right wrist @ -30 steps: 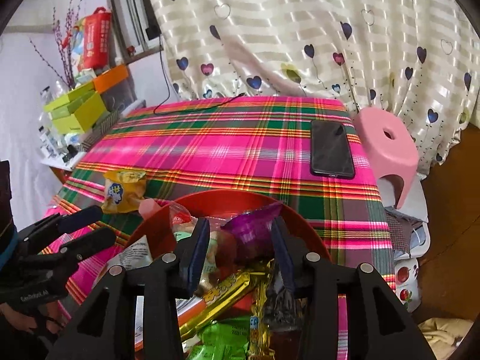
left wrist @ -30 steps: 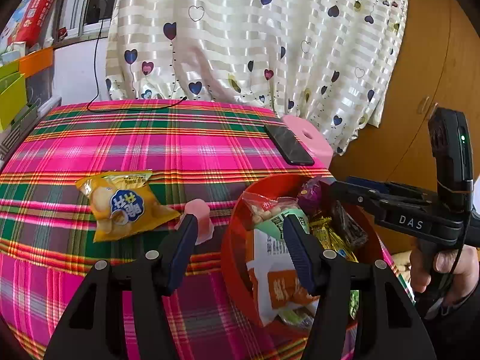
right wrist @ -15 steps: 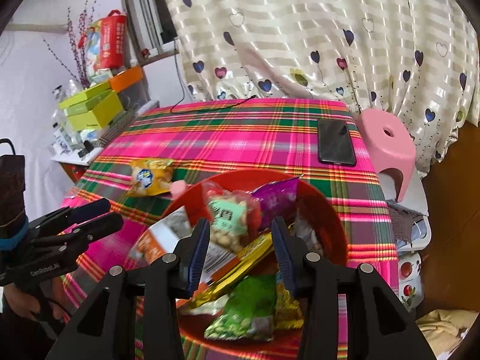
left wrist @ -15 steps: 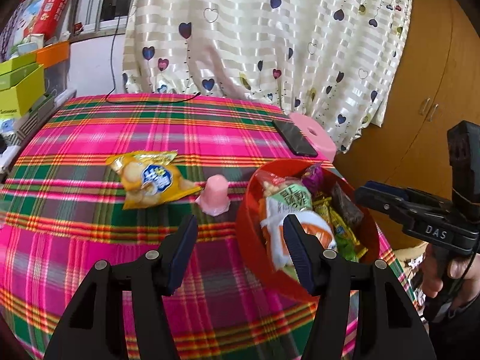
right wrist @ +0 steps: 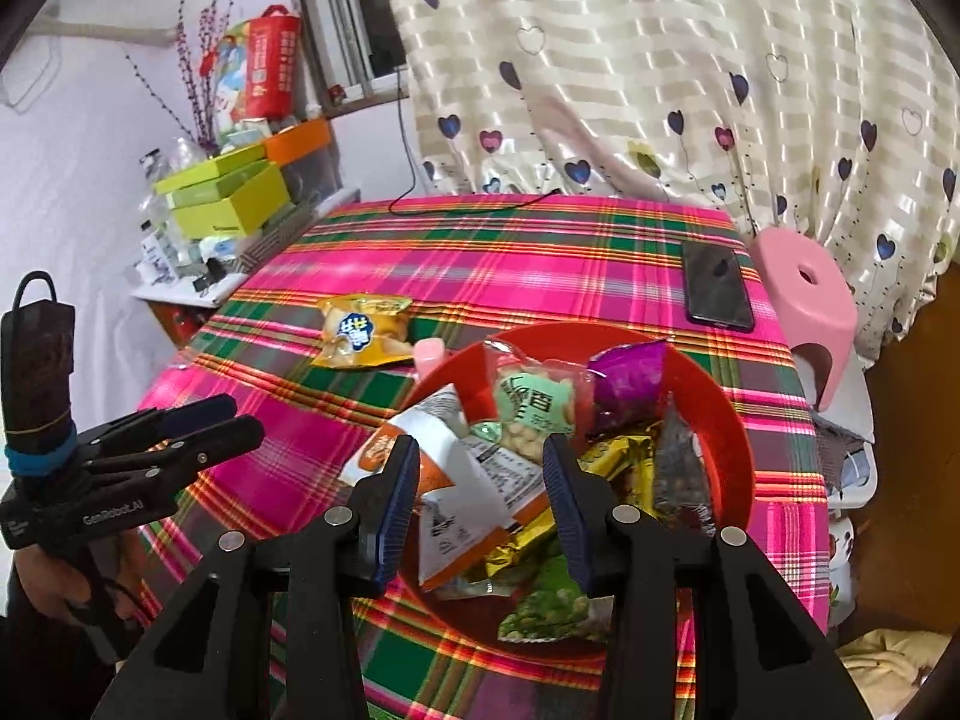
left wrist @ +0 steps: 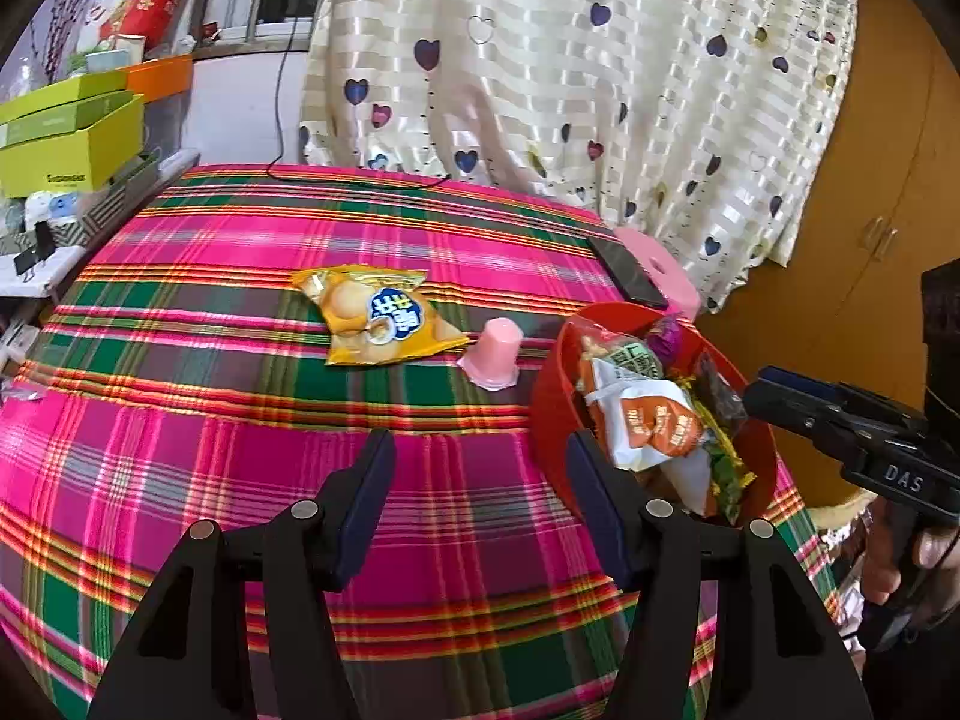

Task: Organize snacks
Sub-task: 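Withdraw both open tools from the basket toward the pink cup and chip bag, then grasp the pink cup with the right tool while the left tool approaches the yellow chip bag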

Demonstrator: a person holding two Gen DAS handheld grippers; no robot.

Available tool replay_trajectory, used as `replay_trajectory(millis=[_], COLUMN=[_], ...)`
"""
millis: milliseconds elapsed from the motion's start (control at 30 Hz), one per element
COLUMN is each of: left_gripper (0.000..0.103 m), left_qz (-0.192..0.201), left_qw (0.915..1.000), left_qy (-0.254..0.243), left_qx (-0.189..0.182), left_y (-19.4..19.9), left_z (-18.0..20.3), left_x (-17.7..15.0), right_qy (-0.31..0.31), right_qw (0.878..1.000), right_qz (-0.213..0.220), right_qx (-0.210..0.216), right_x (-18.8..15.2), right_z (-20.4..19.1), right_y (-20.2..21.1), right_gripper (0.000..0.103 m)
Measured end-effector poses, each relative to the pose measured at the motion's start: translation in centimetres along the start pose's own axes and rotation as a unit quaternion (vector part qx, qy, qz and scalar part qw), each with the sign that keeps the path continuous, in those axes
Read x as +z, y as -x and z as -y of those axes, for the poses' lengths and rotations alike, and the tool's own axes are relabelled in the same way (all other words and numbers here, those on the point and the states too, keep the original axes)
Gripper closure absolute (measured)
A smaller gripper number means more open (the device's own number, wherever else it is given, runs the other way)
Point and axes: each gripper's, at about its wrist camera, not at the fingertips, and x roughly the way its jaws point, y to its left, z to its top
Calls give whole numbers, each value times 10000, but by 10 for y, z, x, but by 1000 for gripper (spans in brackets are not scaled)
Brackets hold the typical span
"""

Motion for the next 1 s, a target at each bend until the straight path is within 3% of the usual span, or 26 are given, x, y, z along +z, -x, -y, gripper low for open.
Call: replay_trajectory(millis=[600,1000], left_gripper=[43,43], left_qz=[45,16], left_qw=[9998,9995], left_qy=[83,289], left_qx=[146,150], left_y=[4,0], left_z=[-11,-36], left_x=[3,2], right_qy=[285,686], right_qw=[9995,9970], right_qz=[-74,-345], right_qx=[83,85], right_x=[11,39], right_z=[-19,-38], right_y=[-7,-46], right_gripper=[62,62])
